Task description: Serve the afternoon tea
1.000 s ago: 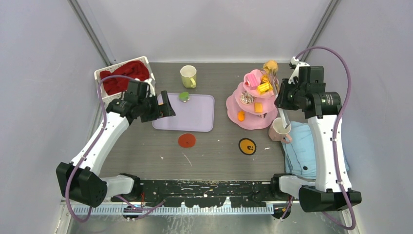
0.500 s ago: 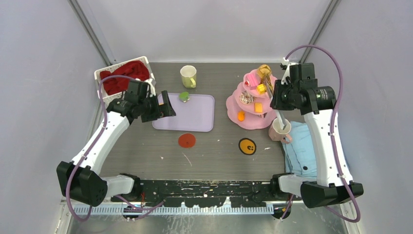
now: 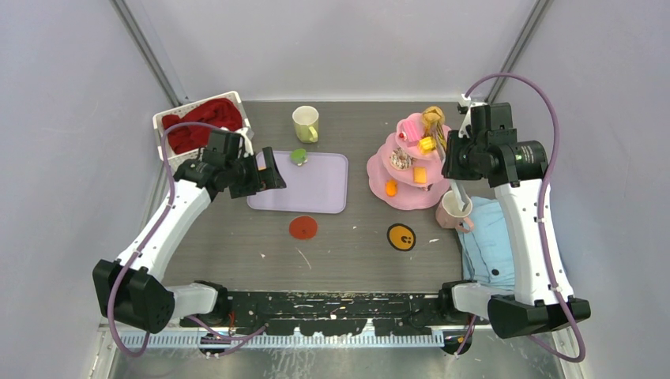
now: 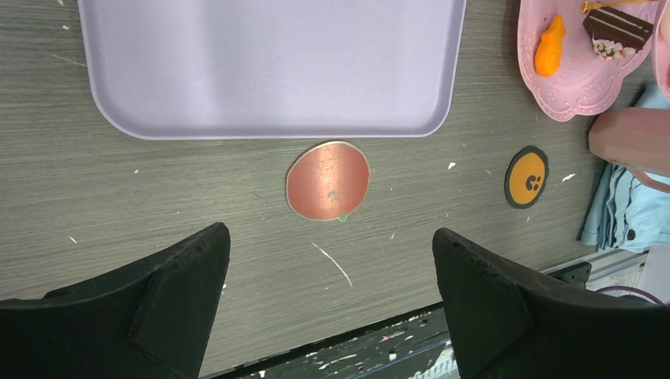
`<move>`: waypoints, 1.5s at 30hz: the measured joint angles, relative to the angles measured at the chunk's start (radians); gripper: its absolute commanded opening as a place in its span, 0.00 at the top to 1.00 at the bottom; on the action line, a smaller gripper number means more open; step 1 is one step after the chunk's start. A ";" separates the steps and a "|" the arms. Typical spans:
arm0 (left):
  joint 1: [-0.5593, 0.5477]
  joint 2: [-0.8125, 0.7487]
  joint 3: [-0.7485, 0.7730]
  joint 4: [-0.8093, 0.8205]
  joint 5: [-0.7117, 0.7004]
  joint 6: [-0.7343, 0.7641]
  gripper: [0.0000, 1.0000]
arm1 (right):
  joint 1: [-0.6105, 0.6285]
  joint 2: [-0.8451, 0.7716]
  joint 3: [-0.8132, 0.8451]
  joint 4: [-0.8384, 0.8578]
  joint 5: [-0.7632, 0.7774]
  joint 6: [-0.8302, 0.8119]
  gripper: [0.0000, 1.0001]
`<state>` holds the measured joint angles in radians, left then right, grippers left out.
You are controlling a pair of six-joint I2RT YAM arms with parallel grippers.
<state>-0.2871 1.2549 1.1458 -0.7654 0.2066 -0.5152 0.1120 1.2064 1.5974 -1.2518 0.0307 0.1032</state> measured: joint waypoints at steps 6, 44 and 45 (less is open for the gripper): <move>0.000 0.000 0.000 0.000 0.000 0.000 0.01 | 0.000 0.000 0.000 0.001 0.002 0.000 0.57; 0.000 0.014 0.026 0.010 0.022 -0.002 0.02 | 0.004 -0.297 0.205 0.064 0.088 0.031 0.92; 0.000 0.014 0.026 0.010 0.021 -0.002 0.02 | 0.004 -0.327 0.198 0.079 0.063 0.026 0.92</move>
<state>-0.2871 1.2686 1.1713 -0.7559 0.2279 -0.5167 0.1158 0.8795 1.7954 -1.1728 0.0933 0.1287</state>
